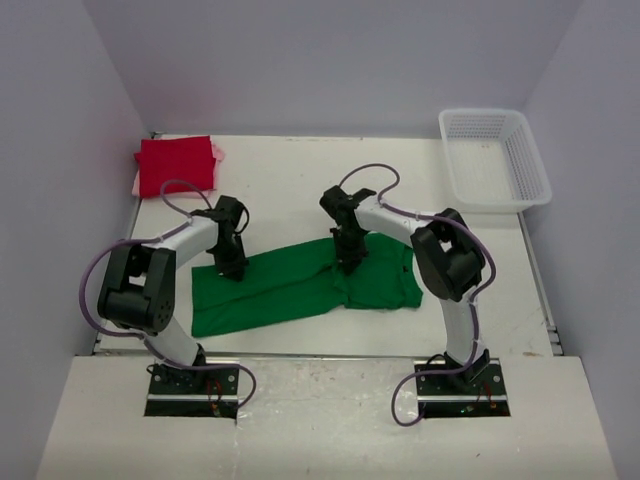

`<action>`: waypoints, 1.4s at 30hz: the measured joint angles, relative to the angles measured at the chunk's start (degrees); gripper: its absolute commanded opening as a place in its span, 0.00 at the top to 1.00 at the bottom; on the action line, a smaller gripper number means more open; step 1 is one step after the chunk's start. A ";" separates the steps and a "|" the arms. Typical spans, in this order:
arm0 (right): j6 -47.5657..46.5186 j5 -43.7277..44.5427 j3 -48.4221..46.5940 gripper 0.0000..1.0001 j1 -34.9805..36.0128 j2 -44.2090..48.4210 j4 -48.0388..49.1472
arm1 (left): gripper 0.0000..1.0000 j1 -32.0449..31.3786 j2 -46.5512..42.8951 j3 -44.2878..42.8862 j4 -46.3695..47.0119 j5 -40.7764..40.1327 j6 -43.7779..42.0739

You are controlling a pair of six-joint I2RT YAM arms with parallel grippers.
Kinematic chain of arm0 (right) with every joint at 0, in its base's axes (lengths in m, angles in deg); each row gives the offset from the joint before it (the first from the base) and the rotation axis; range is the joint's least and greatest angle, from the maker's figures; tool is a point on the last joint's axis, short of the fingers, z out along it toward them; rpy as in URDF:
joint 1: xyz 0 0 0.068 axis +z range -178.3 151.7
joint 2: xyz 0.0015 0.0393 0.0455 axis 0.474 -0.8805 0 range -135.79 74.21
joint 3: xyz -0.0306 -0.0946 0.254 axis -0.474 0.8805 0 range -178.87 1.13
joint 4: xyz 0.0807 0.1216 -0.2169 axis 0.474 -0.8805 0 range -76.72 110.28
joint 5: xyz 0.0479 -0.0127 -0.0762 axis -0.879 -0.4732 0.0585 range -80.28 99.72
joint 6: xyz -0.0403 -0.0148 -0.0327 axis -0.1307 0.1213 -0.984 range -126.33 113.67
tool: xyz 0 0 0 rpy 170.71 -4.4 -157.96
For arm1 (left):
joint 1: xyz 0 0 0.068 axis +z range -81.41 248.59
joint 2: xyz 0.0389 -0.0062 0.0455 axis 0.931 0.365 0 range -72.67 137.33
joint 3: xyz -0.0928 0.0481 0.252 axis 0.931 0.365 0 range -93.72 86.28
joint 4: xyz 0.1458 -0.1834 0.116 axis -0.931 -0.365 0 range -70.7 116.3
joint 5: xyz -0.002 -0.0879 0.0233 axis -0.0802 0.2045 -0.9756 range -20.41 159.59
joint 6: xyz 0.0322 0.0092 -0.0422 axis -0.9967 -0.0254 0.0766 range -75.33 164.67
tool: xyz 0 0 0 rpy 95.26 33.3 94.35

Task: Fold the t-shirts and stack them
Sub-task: Rotate the tshirt 90 degrees

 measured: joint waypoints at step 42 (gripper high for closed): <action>-7.41 5.05 8.50 1.00 -4.00 52.96 -3.21 | 1.00 -11.47 19.80 -25.94 17.55 38.16 -12.90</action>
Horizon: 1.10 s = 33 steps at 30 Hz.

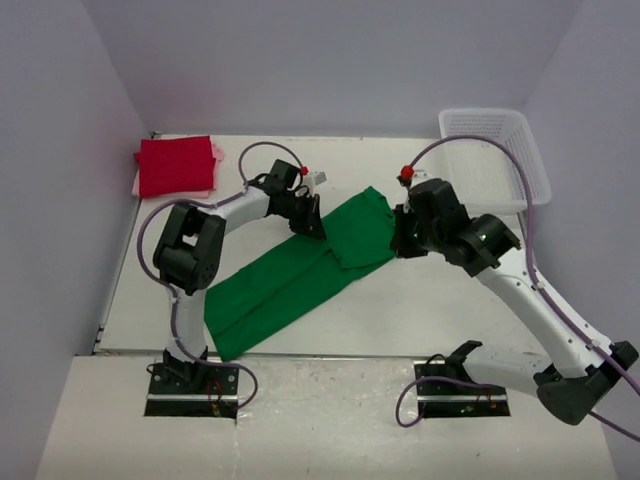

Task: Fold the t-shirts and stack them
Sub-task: Rotate the tshirt 90 degrees

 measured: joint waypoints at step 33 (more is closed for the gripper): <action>7.56 -7.50 14.99 1.00 13.77 -14.91 9.84 | 1.00 -1.33 36.09 -42.18 0.31 14.86 4.48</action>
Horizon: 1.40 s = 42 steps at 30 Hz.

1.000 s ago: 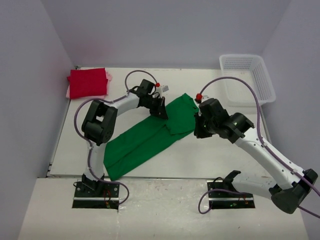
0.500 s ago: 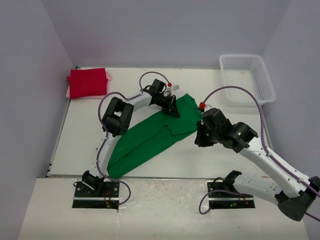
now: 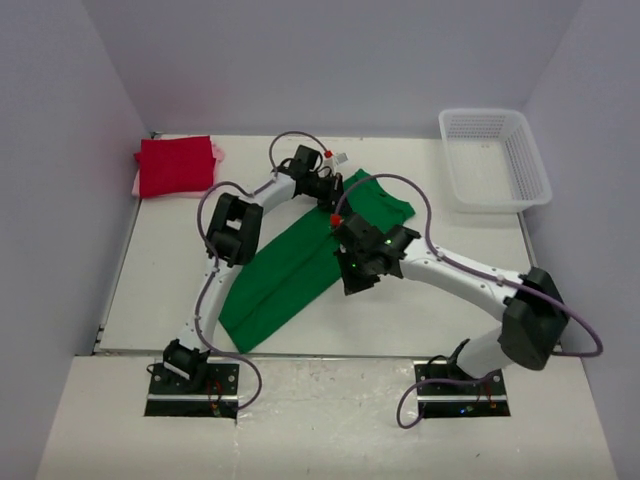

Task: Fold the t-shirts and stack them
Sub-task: Rotate the tshirt 90 degrees

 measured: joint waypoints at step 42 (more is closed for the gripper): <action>1.01 -12.87 -24.22 1.00 11.65 -41.79 17.11 | 1.00 20.24 -2.93 6.56 5.31 1.01 7.39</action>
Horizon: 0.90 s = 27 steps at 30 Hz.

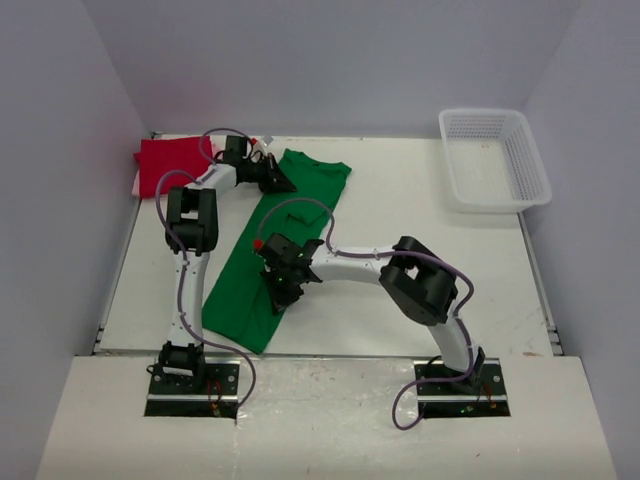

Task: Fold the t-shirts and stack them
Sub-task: Rotate the tshirt 90 degrees

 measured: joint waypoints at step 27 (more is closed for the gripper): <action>18.43 4.72 32.50 1.00 -12.59 21.42 9.84 | 1.00 0.13 3.34 -0.31 8.76 4.87 6.62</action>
